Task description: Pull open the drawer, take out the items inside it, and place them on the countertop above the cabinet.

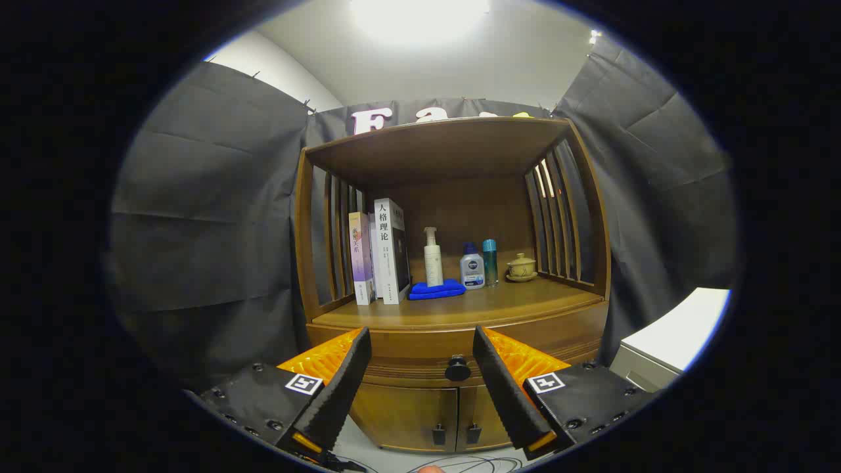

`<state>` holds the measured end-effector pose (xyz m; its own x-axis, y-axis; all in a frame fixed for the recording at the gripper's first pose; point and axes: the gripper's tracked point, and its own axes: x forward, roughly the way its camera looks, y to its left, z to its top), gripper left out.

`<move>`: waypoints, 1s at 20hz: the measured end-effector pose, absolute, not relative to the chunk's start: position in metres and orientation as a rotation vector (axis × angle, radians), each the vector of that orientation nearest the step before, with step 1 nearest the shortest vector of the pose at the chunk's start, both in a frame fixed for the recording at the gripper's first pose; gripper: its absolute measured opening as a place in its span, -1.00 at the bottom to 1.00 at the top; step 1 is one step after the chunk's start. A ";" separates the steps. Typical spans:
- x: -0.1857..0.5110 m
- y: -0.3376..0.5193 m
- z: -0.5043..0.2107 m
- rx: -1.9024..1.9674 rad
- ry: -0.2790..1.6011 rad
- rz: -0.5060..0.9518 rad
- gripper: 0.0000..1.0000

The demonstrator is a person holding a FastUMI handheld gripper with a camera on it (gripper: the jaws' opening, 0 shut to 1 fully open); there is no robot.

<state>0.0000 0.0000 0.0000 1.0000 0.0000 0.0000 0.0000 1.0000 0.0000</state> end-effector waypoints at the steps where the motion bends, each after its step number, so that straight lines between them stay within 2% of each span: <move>1: 0.000 0.000 0.000 0.007 0.003 0.001 0.95; 20: 0.004 -0.003 0.002 0.027 0.001 0.012 0.95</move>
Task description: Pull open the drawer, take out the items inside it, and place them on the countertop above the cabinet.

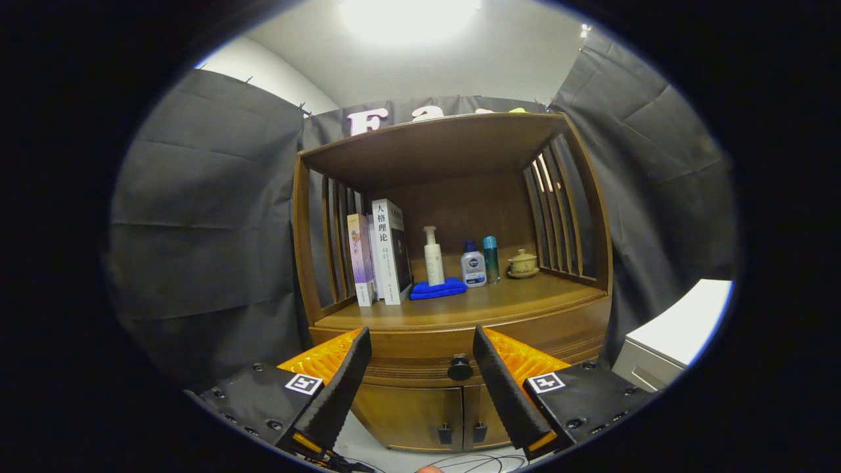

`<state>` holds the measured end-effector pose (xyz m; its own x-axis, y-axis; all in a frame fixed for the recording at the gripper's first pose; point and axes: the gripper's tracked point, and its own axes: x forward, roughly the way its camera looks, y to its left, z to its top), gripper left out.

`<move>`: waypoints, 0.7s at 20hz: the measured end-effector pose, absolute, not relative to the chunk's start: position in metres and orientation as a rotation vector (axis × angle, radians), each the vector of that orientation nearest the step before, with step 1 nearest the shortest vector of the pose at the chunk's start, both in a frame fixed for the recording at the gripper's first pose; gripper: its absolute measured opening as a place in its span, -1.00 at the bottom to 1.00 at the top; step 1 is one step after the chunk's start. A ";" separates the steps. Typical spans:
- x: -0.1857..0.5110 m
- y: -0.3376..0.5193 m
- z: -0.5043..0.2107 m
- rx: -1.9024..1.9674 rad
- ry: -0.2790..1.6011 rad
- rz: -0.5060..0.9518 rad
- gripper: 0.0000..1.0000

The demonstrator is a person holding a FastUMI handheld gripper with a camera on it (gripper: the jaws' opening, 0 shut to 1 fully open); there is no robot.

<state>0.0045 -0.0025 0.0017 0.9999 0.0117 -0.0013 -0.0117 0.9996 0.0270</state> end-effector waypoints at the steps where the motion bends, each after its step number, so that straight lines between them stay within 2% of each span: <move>1: 0.006 -0.003 0.003 0.023 0.000 0.016 0.95; 14: 0.072 -0.021 -0.008 0.002 0.037 0.005 0.95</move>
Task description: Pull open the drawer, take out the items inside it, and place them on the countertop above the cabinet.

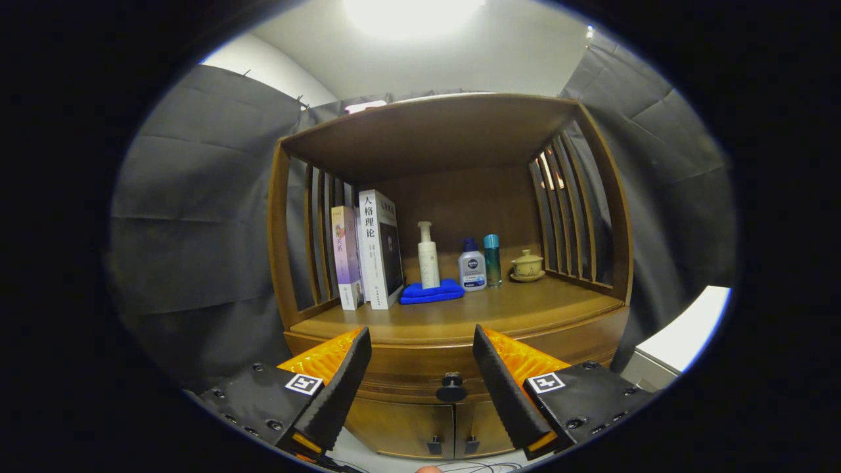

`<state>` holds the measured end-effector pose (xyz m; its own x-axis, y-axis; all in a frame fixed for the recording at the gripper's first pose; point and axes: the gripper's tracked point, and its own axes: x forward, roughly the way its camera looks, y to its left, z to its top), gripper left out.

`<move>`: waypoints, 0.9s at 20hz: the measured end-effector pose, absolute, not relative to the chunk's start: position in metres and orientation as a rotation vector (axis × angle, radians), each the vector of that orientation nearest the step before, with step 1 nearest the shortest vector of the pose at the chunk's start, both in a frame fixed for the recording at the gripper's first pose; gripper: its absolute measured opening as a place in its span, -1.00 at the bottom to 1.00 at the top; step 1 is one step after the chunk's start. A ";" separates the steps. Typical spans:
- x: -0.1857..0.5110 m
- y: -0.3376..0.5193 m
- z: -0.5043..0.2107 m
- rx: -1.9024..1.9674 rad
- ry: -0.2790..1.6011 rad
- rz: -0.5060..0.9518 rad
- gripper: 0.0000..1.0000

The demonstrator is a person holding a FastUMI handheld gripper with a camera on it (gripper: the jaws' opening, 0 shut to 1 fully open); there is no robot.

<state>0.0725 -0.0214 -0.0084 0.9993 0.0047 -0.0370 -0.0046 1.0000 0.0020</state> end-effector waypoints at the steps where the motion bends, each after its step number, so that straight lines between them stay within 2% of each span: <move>1: 0.079 -0.024 -0.015 -0.006 0.054 0.002 0.95; 18: 0.131 -0.049 -0.129 0.007 0.306 -0.042 0.95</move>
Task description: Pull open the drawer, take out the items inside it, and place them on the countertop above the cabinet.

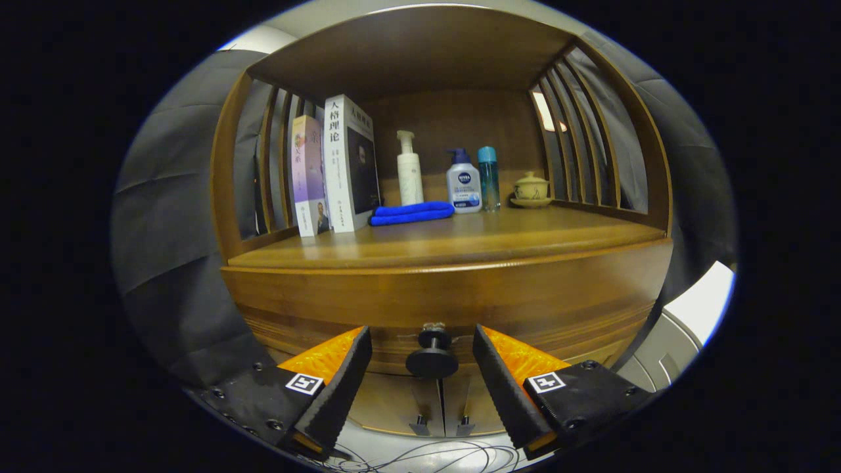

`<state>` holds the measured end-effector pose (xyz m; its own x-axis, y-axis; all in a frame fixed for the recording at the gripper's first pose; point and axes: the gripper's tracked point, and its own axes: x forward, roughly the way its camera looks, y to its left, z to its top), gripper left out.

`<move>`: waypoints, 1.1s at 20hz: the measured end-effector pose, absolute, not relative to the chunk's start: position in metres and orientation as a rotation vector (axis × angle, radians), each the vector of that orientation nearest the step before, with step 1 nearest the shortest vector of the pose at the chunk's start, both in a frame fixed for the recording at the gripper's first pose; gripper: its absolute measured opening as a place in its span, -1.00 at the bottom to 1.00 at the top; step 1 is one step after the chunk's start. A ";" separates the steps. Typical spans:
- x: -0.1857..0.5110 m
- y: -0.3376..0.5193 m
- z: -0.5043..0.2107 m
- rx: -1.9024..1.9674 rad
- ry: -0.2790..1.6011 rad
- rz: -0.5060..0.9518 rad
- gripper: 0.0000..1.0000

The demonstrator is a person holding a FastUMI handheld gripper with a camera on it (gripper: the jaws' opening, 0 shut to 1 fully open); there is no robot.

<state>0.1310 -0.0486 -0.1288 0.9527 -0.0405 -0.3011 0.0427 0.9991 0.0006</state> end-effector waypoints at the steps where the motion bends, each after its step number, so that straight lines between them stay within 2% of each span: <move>1: 0.131 -0.051 -0.134 0.008 0.317 -0.051 0.95; 3: 0.132 -0.051 -0.139 0.011 0.324 -0.059 0.94; 5: 0.133 -0.053 -0.141 0.002 0.318 -0.060 0.84; 14: 0.138 -0.054 -0.149 -0.050 0.318 -0.068 -0.39; 22: 0.113 -0.053 -0.146 -0.081 0.344 -0.073 -0.39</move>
<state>0.1128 -0.0534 -0.1459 0.9387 -0.0853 -0.3339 0.0578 0.9941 -0.0915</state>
